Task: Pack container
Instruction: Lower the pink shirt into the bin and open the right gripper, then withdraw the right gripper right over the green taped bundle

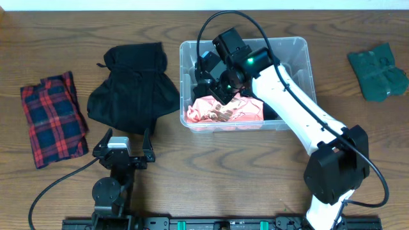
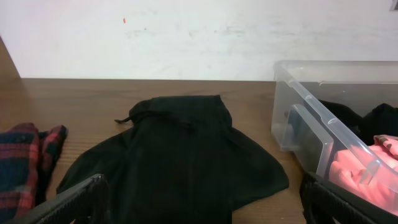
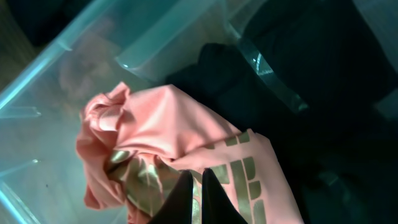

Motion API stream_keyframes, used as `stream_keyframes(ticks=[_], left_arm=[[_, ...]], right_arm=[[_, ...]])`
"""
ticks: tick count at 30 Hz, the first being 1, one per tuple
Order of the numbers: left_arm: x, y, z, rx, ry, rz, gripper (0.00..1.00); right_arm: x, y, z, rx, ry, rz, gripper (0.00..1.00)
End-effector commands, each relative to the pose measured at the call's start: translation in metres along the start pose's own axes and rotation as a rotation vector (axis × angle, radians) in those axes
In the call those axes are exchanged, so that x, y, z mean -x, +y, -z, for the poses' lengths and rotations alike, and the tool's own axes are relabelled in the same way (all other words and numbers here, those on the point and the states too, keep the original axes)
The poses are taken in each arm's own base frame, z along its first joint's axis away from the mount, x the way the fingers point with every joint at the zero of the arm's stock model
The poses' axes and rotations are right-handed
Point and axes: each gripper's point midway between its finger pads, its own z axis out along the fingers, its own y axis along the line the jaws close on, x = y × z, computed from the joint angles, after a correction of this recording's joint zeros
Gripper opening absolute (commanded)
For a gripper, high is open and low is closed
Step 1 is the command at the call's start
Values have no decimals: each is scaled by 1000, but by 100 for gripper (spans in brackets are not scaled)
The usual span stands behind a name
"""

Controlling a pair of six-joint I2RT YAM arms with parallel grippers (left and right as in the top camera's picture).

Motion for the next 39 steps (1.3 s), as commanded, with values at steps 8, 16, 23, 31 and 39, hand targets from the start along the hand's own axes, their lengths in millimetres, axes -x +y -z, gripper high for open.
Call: stream_keyframes(ticks=[8, 16, 23, 31, 39], left_arm=[[-17, 4, -1, 26, 49, -9, 98], [-17, 4, -1, 26, 49, -9, 98], [-17, 4, -1, 26, 49, -9, 98], [-17, 4, -1, 26, 49, -9, 98], [-17, 4, -1, 26, 49, -9, 98]], right_arm=[[-39, 0, -37, 18, 75, -48, 8], [-52, -4, -65, 11, 51, -45, 6], [1, -15, -7, -32, -91, -34, 8], [22, -84, 103, -266, -262, -186, 14], [-61, -201, 166, -538, -214, -462, 21]])
